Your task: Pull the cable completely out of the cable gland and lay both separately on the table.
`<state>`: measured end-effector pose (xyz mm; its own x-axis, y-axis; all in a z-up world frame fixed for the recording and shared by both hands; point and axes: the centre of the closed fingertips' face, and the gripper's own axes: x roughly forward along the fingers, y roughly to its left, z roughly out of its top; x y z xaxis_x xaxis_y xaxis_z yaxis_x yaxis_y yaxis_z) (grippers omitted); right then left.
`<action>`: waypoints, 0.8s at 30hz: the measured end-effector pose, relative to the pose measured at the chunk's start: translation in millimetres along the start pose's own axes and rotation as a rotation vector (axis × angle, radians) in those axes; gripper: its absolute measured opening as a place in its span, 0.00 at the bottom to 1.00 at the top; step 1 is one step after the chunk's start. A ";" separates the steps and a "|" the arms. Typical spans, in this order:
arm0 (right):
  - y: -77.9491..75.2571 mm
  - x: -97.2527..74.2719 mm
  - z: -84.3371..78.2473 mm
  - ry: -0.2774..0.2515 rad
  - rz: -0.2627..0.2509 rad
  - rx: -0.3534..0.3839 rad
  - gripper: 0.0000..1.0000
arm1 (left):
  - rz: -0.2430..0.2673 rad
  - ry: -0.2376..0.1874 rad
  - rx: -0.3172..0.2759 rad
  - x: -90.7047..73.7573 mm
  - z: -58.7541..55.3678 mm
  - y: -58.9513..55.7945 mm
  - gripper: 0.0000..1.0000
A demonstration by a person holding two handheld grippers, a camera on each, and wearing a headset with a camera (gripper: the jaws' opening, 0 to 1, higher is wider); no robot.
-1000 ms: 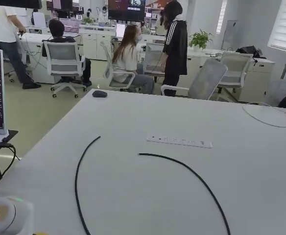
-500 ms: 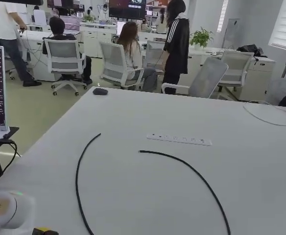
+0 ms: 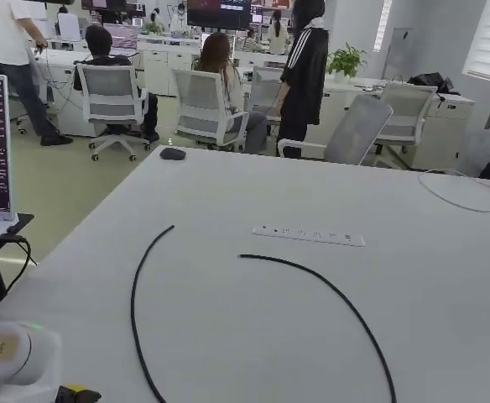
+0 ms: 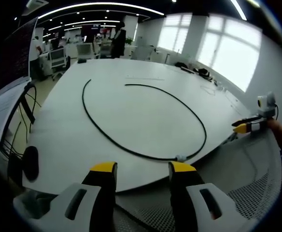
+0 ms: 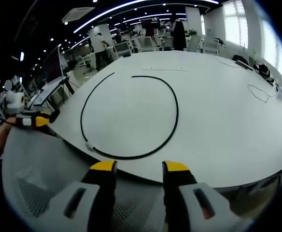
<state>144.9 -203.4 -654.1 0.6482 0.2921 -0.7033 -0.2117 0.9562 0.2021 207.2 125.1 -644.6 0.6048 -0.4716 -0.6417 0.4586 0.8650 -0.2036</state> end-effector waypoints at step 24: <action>0.3 1.1 1.4 -0.003 0.004 -0.020 0.37 | -0.122 0.190 0.302 3.4 -17.2 -23.2 0.46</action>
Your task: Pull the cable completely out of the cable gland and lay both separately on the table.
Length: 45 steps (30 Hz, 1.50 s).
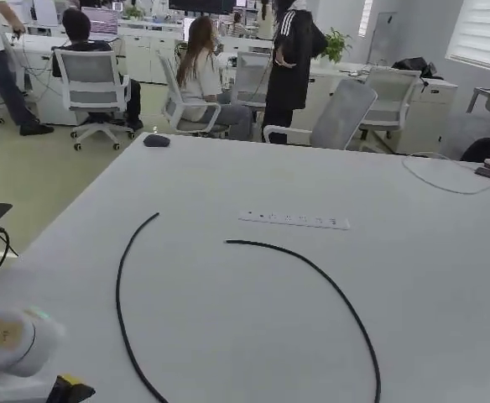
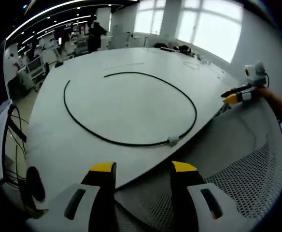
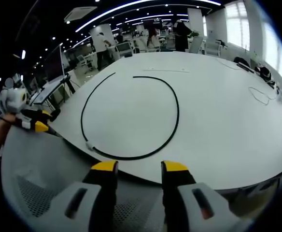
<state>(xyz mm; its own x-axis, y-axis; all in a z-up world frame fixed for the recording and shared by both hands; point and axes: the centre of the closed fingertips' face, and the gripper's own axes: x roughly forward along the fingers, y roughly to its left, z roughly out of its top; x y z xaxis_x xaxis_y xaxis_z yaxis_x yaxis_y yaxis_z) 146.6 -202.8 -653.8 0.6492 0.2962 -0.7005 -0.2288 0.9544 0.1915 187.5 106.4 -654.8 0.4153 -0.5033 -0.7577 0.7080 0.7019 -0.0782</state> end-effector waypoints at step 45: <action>0.7 1.9 1.4 -0.018 0.023 0.010 0.35 | -0.521 0.393 0.819 150.7 -1.0 -83.8 0.17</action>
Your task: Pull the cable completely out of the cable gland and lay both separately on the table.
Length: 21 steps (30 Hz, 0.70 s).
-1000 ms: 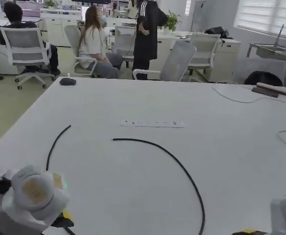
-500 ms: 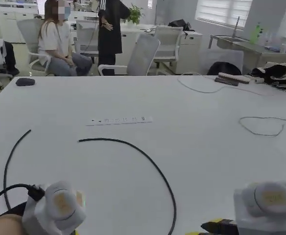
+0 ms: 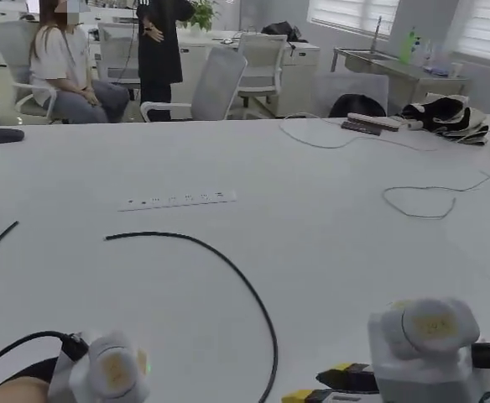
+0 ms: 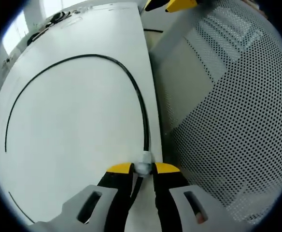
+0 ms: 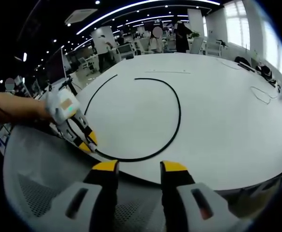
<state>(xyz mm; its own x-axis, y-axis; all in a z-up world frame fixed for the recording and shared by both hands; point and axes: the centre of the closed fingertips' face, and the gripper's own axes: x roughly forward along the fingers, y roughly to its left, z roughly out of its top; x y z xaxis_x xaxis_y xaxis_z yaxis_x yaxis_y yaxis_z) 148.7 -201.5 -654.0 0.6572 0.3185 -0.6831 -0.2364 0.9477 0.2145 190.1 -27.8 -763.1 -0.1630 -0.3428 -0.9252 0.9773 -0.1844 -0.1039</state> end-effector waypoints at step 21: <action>0.2 -0.8 2.0 -0.014 -0.004 0.005 0.35 | 0.026 -0.030 0.070 -2.6 -7.2 -3.4 0.19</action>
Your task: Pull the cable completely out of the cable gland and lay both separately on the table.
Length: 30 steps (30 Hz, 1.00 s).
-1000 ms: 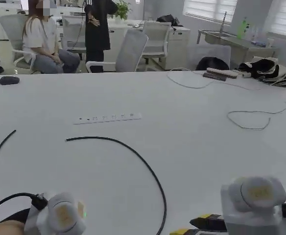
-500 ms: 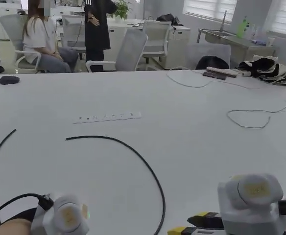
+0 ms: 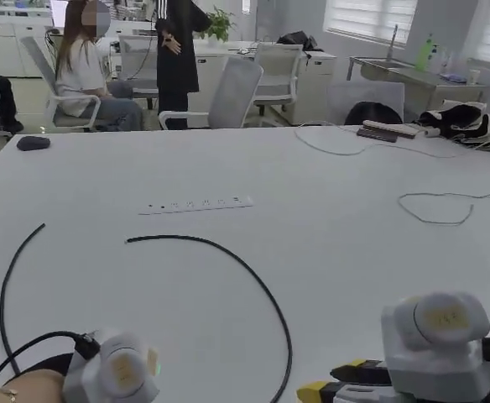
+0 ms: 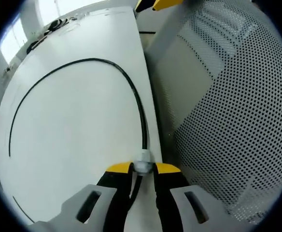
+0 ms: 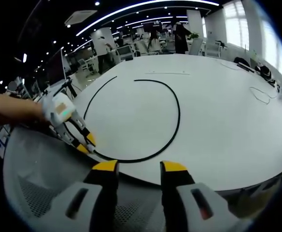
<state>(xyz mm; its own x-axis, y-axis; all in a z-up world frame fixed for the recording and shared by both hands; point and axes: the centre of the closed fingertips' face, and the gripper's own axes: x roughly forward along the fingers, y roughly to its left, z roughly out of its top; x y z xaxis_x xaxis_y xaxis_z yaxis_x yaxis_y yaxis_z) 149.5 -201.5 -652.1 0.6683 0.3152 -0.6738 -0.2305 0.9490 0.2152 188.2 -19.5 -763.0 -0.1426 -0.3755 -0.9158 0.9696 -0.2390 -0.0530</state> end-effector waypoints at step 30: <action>21.1 0.2 -3.4 0.026 0.150 -0.044 0.34 | 0.143 -0.147 -0.056 -96.5 59.8 -19.0 0.17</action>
<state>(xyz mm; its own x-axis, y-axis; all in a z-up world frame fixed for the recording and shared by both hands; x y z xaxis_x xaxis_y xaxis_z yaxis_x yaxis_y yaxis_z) 142.4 -181.5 -650.0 0.6055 0.4521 -0.6550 -0.3575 0.8898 0.2837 171.7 -32.3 -649.8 -0.0262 -0.5292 -0.8481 0.9910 -0.1253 0.0476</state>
